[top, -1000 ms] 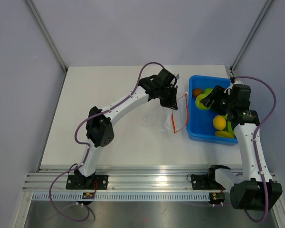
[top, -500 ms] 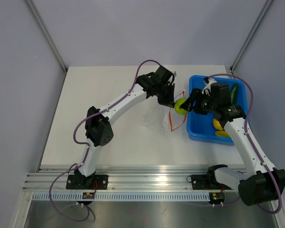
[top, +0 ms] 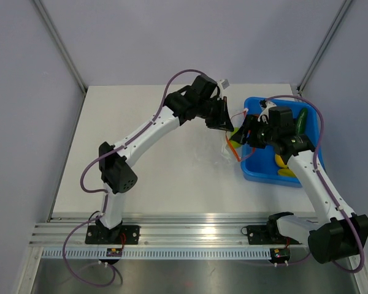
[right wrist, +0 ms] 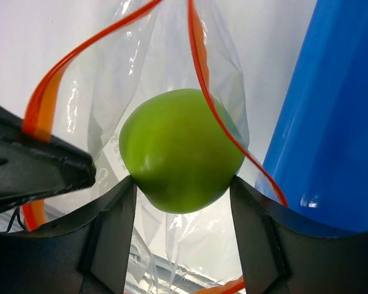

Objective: Place the food in the zip-top bag and seal the zipper
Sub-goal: Place the fake fruit in the zipper food storage bag, then pick up the fake fruit from the bin.

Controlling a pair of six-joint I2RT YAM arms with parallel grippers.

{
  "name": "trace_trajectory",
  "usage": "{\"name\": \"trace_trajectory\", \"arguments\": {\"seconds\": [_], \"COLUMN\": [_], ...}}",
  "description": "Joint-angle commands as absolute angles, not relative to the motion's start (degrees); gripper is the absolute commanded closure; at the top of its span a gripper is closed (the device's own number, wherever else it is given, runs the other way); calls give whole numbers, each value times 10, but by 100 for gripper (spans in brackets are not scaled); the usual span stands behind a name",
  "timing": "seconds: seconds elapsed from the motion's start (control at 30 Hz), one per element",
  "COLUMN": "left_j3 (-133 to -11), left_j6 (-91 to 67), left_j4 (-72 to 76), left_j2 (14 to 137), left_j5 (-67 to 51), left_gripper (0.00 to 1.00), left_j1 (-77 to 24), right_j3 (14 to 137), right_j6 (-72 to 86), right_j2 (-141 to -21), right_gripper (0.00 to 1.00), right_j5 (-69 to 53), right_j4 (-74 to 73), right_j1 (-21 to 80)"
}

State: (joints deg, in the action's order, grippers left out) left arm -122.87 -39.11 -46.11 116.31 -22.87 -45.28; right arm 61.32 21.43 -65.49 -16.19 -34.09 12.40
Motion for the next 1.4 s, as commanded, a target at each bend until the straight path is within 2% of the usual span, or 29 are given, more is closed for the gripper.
{"name": "trace_trajectory", "arguments": {"seconds": [0.0,0.03,0.07,0.1,0.17,0.27,0.5,0.57,0.63,0.7,0.8,0.9,1.07,1.37], "left_j3": [-1230,-1228,-1228,-1224,-1220,-1205,-1167,-1158,-1153,-1139,-1133,-1123,-1118,-1118], "left_j6": [-417,-417,-417,-413,-408,-395,-375,-371,-367,-363,-357,-350,-342,-330], "left_j4": [-407,-405,-404,-407,-413,-426,-439,-439,-443,-439,-437,-435,-434,-431], "left_j2": [1136,1136,1136,1136,1136,1136,1133,1132,1129,1122,1116,1107,1110,1117], "left_j5": [-293,-296,-297,-293,-287,-265,-224,-221,-209,-200,-194,-192,-204,-214], "left_gripper": [100,100,100,100,100,100,100,100,100,100,100,100,100,100], "left_j1": [-454,-454,-454,-454,-451,-444,-428,-424,-422,-421,-422,-421,-422,-422], "right_j3": [621,622,625,630,635,651,666,665,676,677,645,600,551,526], "right_j6": [214,211,209,208,207,206,205,211,228,234,244,250,250,269], "right_j2": [-654,-656,-656,-653,-646,-630,-594,-585,-586,-606,-638,-660,-692,-786], "right_gripper": [49,45,31,22,10,9,15,15,15,14,11,9,5,5], "right_j5": [-177,-178,-179,-179,-178,-163,-98,-15,125,154,154,160,150,123], "right_j4": [-323,-326,-328,-334,-338,-352,-361,-379,-410,-441,-446,-421,-378,-302], "right_j1": [134,134,135,134,135,134,134,134,119,54,-39,-75,-107,-129]}}
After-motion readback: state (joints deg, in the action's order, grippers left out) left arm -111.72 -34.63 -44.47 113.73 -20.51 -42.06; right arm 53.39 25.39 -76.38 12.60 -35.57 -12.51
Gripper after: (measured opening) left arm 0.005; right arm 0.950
